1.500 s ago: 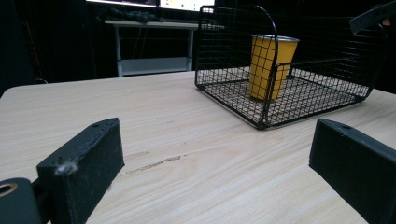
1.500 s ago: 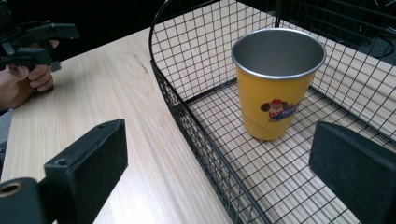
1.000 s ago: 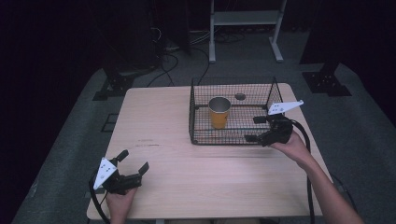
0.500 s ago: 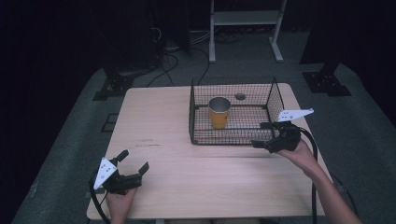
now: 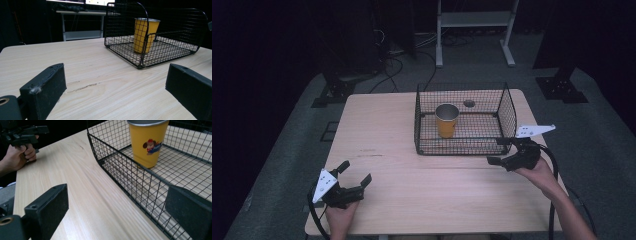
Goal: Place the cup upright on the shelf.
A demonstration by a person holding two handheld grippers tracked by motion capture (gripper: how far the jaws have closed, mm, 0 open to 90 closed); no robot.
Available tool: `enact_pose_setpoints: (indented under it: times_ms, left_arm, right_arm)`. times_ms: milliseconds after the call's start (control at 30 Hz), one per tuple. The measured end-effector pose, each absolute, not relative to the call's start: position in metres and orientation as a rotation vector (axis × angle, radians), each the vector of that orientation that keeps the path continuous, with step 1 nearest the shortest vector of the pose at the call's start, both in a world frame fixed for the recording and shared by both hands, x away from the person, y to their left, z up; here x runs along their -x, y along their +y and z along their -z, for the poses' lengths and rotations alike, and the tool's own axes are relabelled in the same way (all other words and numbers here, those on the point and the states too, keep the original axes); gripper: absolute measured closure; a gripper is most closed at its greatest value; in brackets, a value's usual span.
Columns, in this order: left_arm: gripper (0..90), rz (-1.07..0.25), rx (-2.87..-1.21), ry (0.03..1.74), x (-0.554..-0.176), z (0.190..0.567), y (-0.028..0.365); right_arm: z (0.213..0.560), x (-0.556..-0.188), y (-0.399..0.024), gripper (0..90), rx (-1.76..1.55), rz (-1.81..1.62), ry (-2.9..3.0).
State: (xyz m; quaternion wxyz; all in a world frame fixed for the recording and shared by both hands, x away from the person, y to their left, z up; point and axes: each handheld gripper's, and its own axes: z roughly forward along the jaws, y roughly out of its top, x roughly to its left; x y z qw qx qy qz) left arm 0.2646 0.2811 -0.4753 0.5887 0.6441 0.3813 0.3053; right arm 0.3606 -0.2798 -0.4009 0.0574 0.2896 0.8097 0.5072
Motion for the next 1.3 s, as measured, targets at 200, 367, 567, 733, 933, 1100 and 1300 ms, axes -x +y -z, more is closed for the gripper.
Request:
enact_pose_setpoints:
  times_ms: [200, 367, 567, 733, 933, 1100, 1300]
  left_arm:
    - [2.4, -0.712, -1.501, 0.889, -0.265, 0.475, 0.281]
    - [2.4, -0.712, -1.5, 0.888, -0.265, 0.475, 0.281]
    - [2.4, -0.712, -1.5, 0.888, -0.265, 0.475, 0.281]
    - [2.4, -0.712, -1.499, 0.888, -0.264, 0.475, 0.281]
    - [2.4, -0.713, -1.497, 0.889, -0.264, 0.475, 0.28]
    - [2.4, -0.714, -1.498, 0.888, -0.264, 0.475, 0.28]
    - [2.4, -0.714, -1.499, 0.888, -0.264, 0.475, 0.28]
  right_arm:
    - [0.404, -0.354, -0.284, 4.5, -0.887, -1.561, 2.44]
    - [0.406, -0.35, -0.286, 4.5, -0.884, -1.554, 2.437]
    - [0.411, -0.345, -0.289, 4.5, -0.898, -1.552, 2.432]
    - [0.416, -0.341, -0.293, 4.5, -0.912, -1.549, 2.426]
    - [0.422, -0.336, -0.297, 4.5, -0.932, -1.551, 2.413]
    - [0.425, -0.332, -0.3, 4.5, -0.937, -1.551, 2.404]
    - [0.429, -0.326, -0.303, 4.5, -0.948, -1.556, 2.391]
